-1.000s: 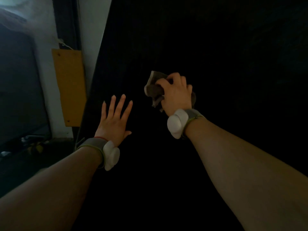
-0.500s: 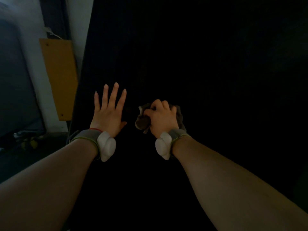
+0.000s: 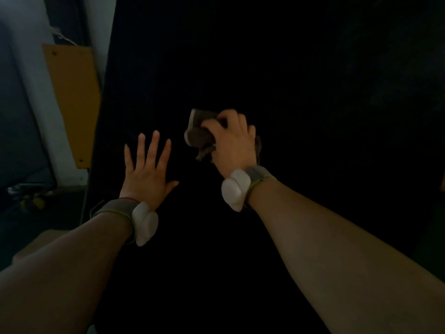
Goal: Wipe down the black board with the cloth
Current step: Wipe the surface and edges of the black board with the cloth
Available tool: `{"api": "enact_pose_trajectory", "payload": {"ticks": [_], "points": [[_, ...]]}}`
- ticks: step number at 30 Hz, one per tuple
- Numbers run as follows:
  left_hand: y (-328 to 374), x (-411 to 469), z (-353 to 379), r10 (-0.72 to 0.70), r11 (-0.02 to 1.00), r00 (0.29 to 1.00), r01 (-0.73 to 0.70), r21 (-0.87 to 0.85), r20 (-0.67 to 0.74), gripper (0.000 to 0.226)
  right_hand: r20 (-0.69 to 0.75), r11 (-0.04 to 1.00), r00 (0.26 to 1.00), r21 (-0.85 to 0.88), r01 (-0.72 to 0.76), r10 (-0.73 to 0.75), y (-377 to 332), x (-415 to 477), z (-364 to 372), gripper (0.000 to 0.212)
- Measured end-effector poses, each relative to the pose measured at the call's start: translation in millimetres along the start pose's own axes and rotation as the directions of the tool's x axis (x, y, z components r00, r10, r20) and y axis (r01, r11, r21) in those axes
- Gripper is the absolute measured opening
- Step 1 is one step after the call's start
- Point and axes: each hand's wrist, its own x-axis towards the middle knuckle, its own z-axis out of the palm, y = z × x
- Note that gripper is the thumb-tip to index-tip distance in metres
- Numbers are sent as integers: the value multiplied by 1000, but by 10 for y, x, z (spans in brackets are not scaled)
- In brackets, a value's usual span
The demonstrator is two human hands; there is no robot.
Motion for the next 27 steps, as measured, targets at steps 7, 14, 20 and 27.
{"api": "enact_pose_trajectory", "payload": {"ticks": [7,14,20,27], "points": [[45,29,17,-21,1000,999,21,3,28,104,136,998,989,-22,-55,58,24,121,143,41],[77,33,14,-26,1000,999,27,-17,22,106,155,994,988,-113,-8,25,1,-86,397,36],[62,16,24,-14,1000,1000,14,-17,19,102,226,993,974,-119,14,13,-41,-275,596,35],[-31,-267,47,61,998,997,-61,-13,54,98,312,995,950,-94,38,-7,14,-424,712,36]]}}
